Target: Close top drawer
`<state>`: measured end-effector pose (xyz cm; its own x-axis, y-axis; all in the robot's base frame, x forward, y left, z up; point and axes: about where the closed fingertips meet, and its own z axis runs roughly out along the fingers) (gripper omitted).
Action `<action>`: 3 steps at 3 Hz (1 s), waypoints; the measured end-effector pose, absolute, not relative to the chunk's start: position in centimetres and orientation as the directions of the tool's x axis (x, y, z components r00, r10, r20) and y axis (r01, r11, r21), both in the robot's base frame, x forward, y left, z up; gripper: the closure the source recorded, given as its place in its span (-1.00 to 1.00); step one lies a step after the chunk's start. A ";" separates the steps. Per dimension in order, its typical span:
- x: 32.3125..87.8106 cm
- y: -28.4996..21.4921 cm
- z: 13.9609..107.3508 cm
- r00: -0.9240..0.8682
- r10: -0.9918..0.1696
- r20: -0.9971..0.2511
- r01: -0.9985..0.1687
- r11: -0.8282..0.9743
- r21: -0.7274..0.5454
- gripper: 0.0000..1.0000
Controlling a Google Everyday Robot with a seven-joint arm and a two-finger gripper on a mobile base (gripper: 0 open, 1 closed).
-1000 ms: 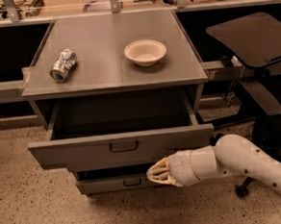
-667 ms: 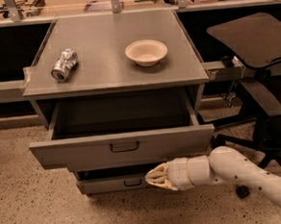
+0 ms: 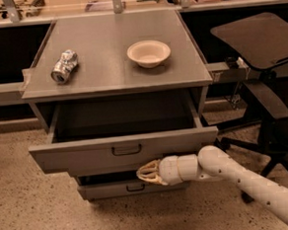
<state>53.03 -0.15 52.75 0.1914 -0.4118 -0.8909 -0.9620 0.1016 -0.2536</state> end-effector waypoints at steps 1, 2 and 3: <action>53.0 0.0 52.7 0.194 -0.409 -0.892 -0.962 0.099 -0.254 1.00; 55.8 2.2 52.5 0.217 -0.384 -0.897 -0.964 0.060 -0.259 1.00; 56.2 2.7 52.5 0.224 -0.378 -0.898 -0.964 0.050 -0.261 1.00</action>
Offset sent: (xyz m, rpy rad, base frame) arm 0.0987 0.0725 -0.0064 0.0612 -0.0246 0.1551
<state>56.20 2.69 52.54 0.2241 -0.3784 -0.8981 -0.9639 0.0497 -0.2615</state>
